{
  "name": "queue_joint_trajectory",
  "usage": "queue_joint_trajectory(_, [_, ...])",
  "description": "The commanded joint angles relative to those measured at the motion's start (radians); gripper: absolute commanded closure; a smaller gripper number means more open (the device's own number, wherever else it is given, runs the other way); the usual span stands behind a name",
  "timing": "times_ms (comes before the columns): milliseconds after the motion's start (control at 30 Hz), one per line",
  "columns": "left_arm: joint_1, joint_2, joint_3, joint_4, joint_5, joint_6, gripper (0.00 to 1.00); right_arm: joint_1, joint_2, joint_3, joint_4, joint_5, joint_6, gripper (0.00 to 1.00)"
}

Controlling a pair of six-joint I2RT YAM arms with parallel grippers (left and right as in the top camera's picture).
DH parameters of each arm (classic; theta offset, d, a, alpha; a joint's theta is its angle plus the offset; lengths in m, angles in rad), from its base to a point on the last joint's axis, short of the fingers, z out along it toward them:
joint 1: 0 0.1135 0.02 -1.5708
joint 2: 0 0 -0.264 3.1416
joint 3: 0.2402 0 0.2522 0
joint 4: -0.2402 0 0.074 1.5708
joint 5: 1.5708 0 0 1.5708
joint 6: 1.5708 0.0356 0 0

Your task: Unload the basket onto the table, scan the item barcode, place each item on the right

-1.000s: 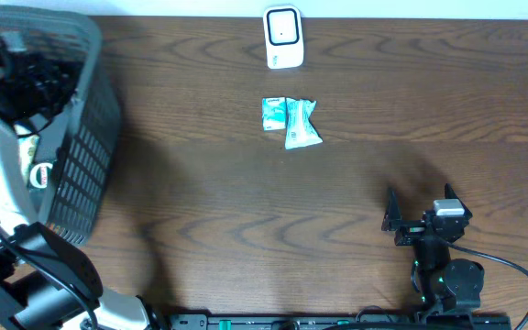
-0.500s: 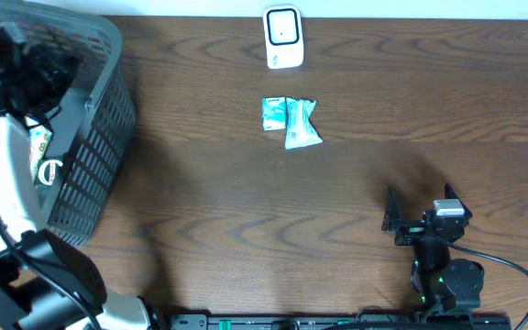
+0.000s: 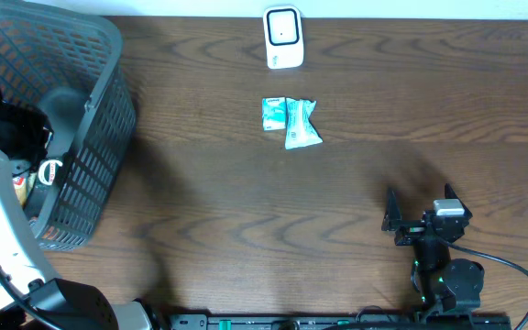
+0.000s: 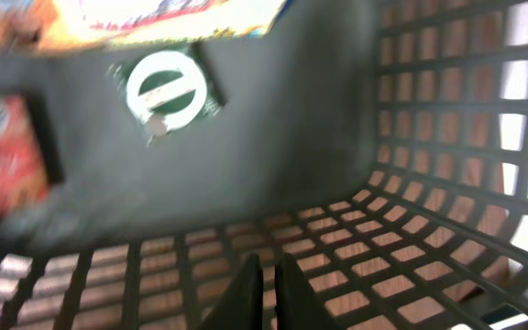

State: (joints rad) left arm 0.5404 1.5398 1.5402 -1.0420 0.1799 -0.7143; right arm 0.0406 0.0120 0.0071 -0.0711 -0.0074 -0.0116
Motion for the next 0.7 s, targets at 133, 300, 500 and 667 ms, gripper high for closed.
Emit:
queue_joint_trajectory(133, [-0.005,0.002,0.014,-0.061,-0.042,-0.15,0.92,0.006,-0.005,-0.002,-0.005,0.001,0.007,0.01])
queue_joint_trajectory(300, [-0.005,0.001,0.014,-0.117,-0.042,-0.25,0.93,0.006,-0.005,-0.002,-0.005,0.001,0.007,0.01])
queue_joint_trajectory(500, [-0.005,0.001,0.014,-0.2,-0.042,-0.319,0.93,0.006,-0.005,-0.002,-0.005,0.001,0.007,0.01])
queue_joint_trajectory(667, [-0.005,-0.004,0.014,-0.209,-0.042,-0.315,0.93,0.006,-0.005,-0.002,-0.005,0.001,0.007,0.01])
